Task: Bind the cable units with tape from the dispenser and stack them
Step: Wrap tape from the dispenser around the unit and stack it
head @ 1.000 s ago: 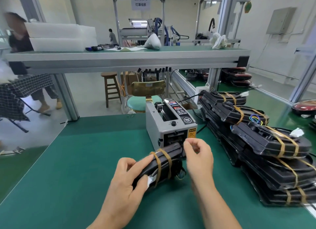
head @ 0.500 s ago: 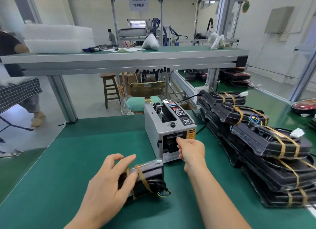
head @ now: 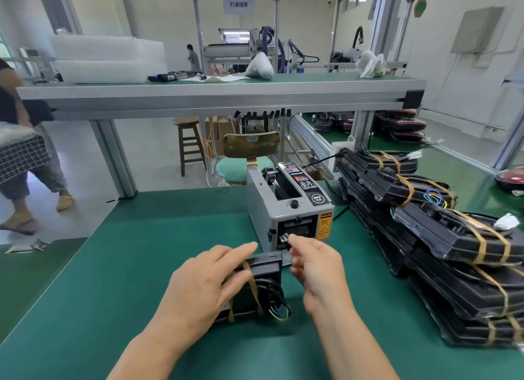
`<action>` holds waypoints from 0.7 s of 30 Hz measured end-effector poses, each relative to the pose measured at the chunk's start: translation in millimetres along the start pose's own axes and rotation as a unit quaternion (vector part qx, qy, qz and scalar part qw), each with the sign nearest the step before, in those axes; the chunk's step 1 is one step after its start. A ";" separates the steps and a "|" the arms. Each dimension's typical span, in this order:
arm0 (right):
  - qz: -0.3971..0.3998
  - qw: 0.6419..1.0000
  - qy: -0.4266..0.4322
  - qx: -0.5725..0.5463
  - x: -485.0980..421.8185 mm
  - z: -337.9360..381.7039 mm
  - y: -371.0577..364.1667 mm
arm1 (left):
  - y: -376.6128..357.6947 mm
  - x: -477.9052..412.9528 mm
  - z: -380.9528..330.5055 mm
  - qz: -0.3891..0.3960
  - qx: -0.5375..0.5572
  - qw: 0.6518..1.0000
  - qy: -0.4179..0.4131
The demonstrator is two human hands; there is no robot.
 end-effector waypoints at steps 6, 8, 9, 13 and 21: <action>0.018 0.999 0.011 -0.035 34.6 3.0 0.0 | -6.6 -1.2 -1.9 0.027 -0.026 0.999 0.000; 0.022 0.999 0.015 -0.047 41.7 3.4 0.2 | -7.6 -1.1 -3.5 0.027 -0.041 0.999 0.000; 0.025 0.998 0.017 -0.049 45.0 2.5 -0.2 | -8.1 -1.0 -4.4 0.027 -0.049 0.998 0.000; 0.022 0.999 0.019 -0.039 52.5 -4.0 -0.6 | -9.4 -0.8 -5.0 0.034 -0.063 0.997 0.001; 0.022 0.999 0.012 -0.033 50.6 -6.7 -1.1 | -7.2 0.7 -7.0 0.032 -0.052 0.998 0.003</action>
Point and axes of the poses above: each hand's wrist, its own x-axis away from the middle knuckle, its own y-axis out of the back of the hand, z = x × y, the point moved 9 cm from there along -x, towards the middle knuckle, and after that the axes turned 2 degrees about -z, right-handed, at the moved point
